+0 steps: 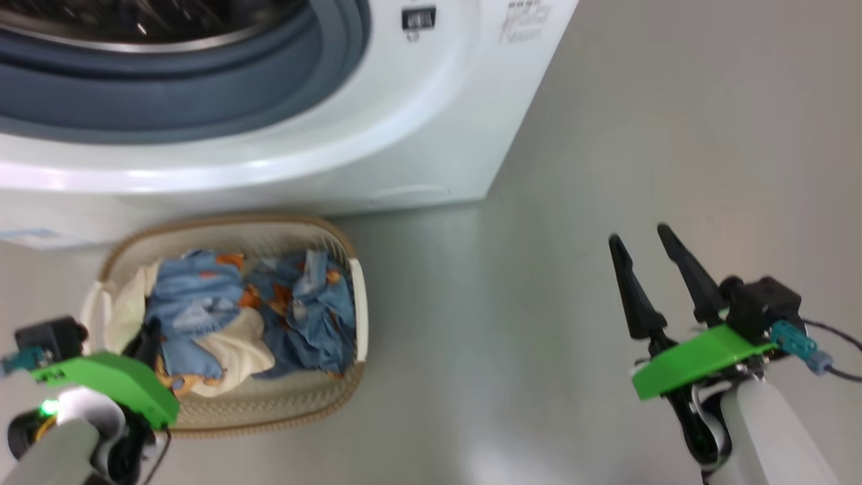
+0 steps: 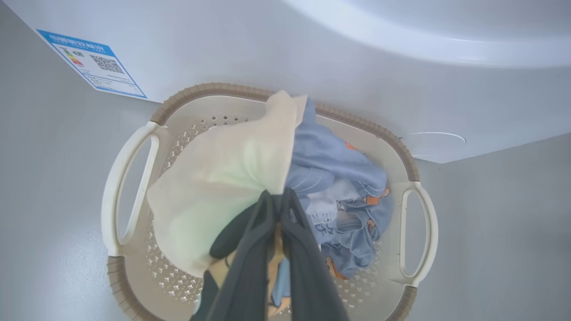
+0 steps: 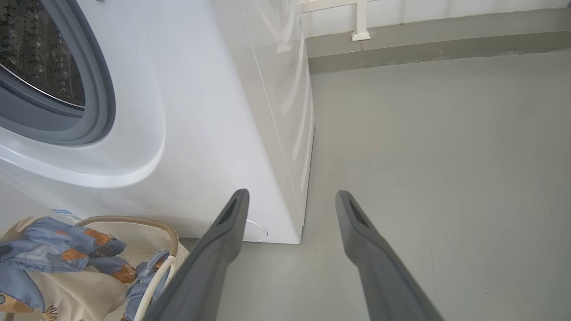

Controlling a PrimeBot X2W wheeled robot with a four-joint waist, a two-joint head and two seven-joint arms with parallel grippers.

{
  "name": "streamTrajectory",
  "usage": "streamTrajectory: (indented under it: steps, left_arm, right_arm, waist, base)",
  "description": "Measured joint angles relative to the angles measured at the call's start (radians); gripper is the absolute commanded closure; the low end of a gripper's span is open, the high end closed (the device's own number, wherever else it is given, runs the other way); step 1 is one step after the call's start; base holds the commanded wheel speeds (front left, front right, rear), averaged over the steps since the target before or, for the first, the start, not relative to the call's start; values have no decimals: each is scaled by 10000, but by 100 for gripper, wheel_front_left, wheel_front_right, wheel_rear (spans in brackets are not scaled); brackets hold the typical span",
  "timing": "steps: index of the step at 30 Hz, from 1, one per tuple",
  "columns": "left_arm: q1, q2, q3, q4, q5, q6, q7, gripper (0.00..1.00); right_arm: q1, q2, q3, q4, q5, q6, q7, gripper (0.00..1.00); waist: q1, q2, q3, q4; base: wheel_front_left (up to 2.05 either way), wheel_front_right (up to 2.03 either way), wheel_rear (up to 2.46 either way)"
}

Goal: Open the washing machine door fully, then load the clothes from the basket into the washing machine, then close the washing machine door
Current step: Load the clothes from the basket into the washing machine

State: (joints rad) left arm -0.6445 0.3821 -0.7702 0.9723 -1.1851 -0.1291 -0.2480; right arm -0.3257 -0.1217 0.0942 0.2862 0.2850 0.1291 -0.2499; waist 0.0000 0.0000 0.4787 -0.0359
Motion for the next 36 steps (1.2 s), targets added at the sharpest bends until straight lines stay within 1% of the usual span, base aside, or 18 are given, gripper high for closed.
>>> streamTrajectory:
  steps: [9,14,19,26,31,33,34,36]
  left_arm:
    - [1555,-58,2236,-1453,2322,0,0,100]
    - [2467,-199,3605,-2769,3806,0,0,100]
    - [3603,-414,4916,-4184,5018,0,-2,100]
    - [5243,-794,6228,-6021,6280,0,-2,100]
    - [6409,-1143,6997,-7265,6943,0,-2,100]
    - [6817,-1323,7285,-7724,7171,0,-2,100]
    - [7183,-1563,7626,-8109,7321,0,0,100]
    - [7519,-1812,7956,-8495,7432,0,-2,100]
  right_arm:
    - [827,-301,-23,113,263,0,2,0]
    - [1300,-443,-52,157,360,-2,2,0]
    - [1754,-575,-138,157,435,-2,2,0]
    - [2243,-692,-282,105,545,0,2,0]
    - [2441,-786,-384,42,602,0,2,0]
    - [2458,-794,-391,35,602,0,2,0]
    - [2460,-794,-399,4,602,0,2,0]
    - [2458,-786,-389,-13,602,0,2,0]
  waist:
    - [0,0,-1634,253]
    - [0,0,-2399,359]
    - [0,0,-3068,428]
    - [0,0,-3791,445]
    - [0,0,-4027,313]
    - [0,0,-4046,250]
    - [0,0,-4037,204]
    - [0,0,-4003,147]
  base:
    - [0,0,0]
    - [0,0,0]
    - [0,0,0]
    - [0,0,0]
    - [0,0,0]
    - [0,0,0]
    - [0,0,0]
    - [0,0,0]
